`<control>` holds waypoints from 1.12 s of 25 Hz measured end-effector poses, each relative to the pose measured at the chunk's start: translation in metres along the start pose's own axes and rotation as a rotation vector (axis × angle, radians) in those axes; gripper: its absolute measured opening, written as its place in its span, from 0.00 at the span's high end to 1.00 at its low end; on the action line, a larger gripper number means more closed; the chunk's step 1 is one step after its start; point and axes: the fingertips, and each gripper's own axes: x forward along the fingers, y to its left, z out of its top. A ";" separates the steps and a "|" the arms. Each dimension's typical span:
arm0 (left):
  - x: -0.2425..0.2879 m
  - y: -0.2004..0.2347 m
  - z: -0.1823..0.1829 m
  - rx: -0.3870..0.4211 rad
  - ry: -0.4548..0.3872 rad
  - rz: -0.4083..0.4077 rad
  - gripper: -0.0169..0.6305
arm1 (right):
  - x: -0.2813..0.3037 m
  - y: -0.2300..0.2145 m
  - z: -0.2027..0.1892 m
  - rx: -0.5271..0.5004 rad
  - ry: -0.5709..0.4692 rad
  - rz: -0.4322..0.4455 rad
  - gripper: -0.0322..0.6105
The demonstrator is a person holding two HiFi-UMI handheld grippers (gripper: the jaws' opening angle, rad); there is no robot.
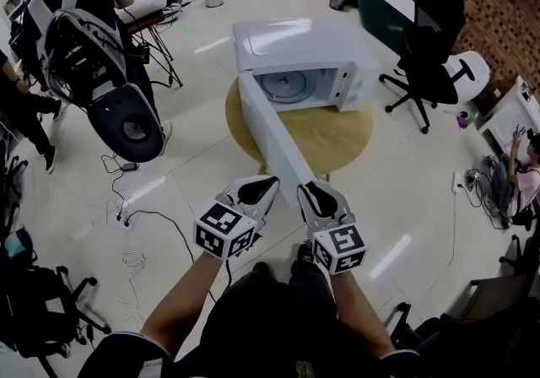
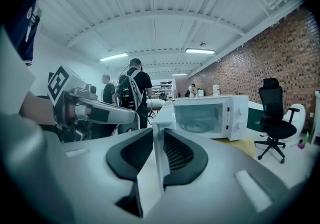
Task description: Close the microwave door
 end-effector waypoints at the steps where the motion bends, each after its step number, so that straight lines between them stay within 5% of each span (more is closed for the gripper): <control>1: 0.002 0.001 0.000 -0.003 0.001 0.001 0.95 | 0.000 -0.004 0.000 0.002 -0.001 -0.005 0.84; 13: 0.040 0.000 0.009 -0.006 0.007 -0.012 0.95 | -0.003 -0.090 0.005 0.017 -0.001 -0.111 0.89; 28: 0.122 0.018 0.029 -0.009 0.006 0.028 0.95 | 0.027 -0.195 0.024 -0.015 0.021 -0.103 0.89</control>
